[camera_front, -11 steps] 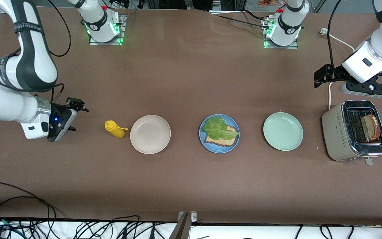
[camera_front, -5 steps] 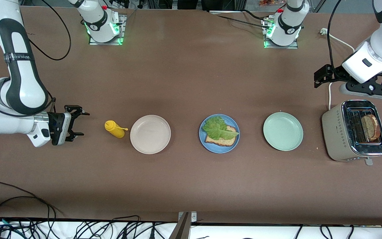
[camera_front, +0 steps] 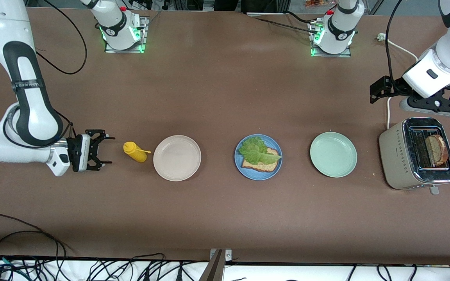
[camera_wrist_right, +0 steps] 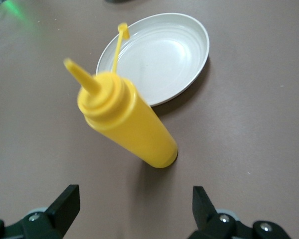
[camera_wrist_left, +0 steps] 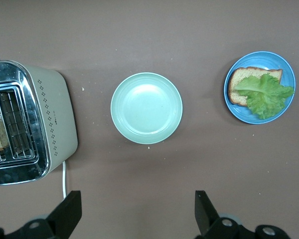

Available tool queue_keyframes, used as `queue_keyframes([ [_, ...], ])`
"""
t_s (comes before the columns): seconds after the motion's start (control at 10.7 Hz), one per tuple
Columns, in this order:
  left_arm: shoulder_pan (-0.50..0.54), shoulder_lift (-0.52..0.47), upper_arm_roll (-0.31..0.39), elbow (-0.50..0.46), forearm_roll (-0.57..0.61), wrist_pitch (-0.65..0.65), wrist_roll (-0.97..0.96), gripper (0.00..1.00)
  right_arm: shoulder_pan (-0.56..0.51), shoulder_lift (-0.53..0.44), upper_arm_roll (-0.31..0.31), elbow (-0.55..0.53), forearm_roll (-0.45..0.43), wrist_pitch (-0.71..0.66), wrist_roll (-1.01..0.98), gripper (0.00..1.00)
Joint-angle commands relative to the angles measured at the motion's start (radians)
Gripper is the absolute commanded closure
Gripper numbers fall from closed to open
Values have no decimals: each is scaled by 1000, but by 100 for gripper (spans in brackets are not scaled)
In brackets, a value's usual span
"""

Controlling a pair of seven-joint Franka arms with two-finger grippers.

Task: Make sandwich in blue plate with both arms
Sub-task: 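Close the right gripper around the yellow squeeze bottle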

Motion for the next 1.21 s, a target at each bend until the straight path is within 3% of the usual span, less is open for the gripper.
queue_keyframes([
  [0.0,2,8,-2,27,13,-21,-2,0,-27,77,7,13,69,15,-156,0],
  [0.28,2,8,-2,25,13,-21,-2,0,-30,130,6,13,192,25,-350,0],
  [1.12,2,8,-2,27,13,-21,-2,0,-25,187,32,13,258,29,-396,0],
])
